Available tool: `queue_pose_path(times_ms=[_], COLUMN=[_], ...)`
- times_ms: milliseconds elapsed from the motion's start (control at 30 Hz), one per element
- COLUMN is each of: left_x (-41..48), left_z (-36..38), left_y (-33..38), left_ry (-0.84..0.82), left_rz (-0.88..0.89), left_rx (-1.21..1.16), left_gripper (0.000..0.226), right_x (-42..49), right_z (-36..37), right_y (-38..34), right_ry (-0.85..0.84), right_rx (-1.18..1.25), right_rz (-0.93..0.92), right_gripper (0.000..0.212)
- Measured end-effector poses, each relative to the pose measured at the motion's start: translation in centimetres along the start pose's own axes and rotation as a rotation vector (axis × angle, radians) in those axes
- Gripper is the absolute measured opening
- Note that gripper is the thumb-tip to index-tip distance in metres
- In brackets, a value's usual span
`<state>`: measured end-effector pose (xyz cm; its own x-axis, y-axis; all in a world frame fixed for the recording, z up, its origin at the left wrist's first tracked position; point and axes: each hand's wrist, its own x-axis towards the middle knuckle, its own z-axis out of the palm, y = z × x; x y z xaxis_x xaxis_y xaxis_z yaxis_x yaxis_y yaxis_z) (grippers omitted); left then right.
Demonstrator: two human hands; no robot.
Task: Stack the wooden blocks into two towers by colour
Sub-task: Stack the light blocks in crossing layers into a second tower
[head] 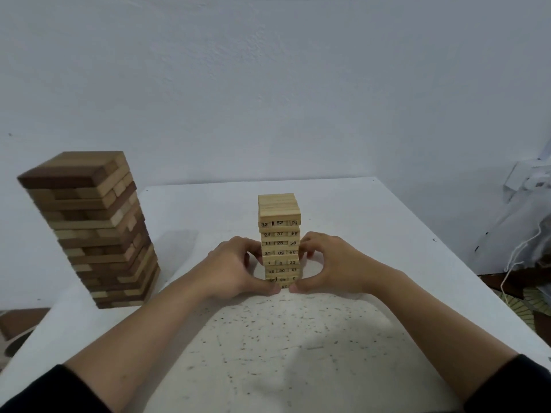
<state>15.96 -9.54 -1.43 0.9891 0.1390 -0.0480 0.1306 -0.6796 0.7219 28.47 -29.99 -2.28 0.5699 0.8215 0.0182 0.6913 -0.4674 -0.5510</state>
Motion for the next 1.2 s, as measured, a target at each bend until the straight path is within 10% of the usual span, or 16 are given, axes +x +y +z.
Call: queue_pose_path(times_ms=[833,1200], left_x=[-3.9,-8.1], left_z=[-3.4,-3.1], left_y=[-2.7,-0.9], left_ry=[0.013,0.351], left_rz=[-0.087,-0.007], left_rx=[0.037,-0.390], left_gripper=[0.060,0.064], right_x=[1.6,-1.6], right_z=[3.0,1.9], right_y=[-5.3,-6.4], right_ry=[0.017,0.053], right_rx=[0.001,0.231], right_rz=[0.046,0.092], right_gripper=[0.054,0.066])
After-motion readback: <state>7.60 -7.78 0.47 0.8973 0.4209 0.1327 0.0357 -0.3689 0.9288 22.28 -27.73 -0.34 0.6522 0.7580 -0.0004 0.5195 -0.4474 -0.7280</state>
